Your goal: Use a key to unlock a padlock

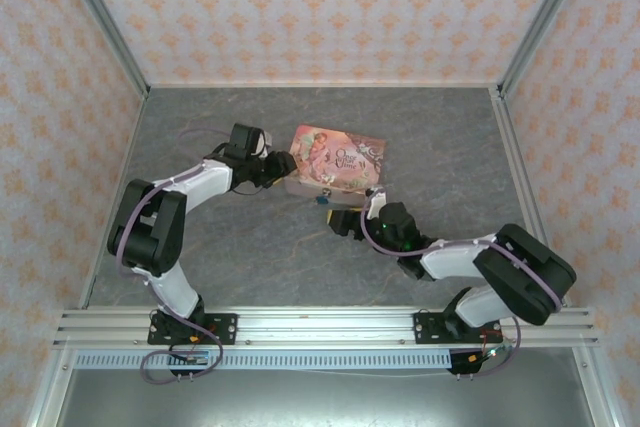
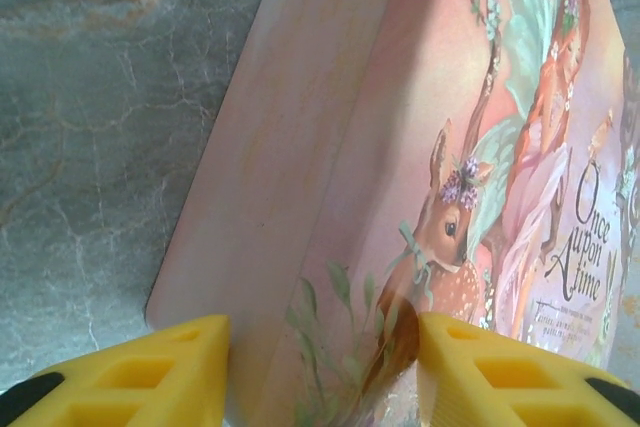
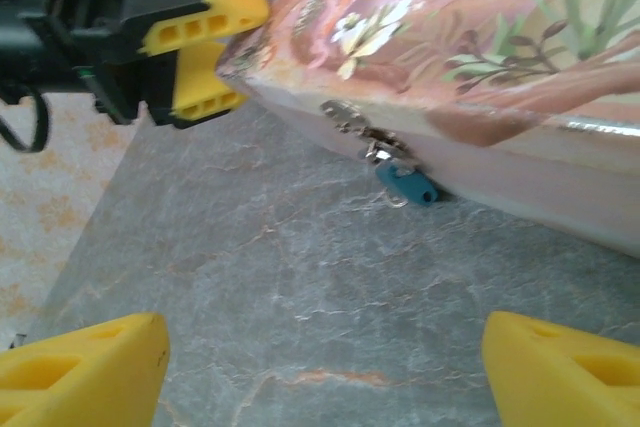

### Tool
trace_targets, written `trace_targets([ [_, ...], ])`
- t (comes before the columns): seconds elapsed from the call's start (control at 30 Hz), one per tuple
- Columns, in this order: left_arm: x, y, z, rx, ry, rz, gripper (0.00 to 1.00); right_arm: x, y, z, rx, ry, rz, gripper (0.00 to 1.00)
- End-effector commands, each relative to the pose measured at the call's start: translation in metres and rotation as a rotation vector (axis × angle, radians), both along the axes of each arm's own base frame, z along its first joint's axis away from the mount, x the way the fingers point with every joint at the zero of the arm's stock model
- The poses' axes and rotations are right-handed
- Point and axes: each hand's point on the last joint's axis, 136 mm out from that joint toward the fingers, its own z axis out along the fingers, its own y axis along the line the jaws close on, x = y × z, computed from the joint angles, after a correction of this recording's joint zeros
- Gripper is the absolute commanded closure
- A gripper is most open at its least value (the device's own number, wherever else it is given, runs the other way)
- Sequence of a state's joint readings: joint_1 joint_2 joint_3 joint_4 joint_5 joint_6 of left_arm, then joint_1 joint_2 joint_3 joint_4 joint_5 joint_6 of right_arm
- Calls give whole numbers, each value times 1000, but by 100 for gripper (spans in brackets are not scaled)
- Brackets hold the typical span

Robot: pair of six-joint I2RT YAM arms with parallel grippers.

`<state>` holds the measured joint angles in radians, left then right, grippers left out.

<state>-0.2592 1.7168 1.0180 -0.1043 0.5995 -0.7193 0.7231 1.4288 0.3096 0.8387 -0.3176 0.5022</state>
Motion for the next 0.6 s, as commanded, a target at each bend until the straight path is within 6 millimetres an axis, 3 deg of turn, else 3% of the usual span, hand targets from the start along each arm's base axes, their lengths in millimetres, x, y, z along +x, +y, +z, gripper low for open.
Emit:
trace_targets([
  [0.0,-36,-2,-31,31,137,-5,52,19,0,18,54,-74,28,19],
  [0.27,-59,-4,-45,34,176,13,53,52,-4,35,77,-168,124,20],
  [0.47,-74,-2,-51,58,195,22,53,81,-9,35,104,-191,141,21],
  [0.57,-79,-3,-51,63,200,18,53,84,-11,34,124,-207,142,23],
])
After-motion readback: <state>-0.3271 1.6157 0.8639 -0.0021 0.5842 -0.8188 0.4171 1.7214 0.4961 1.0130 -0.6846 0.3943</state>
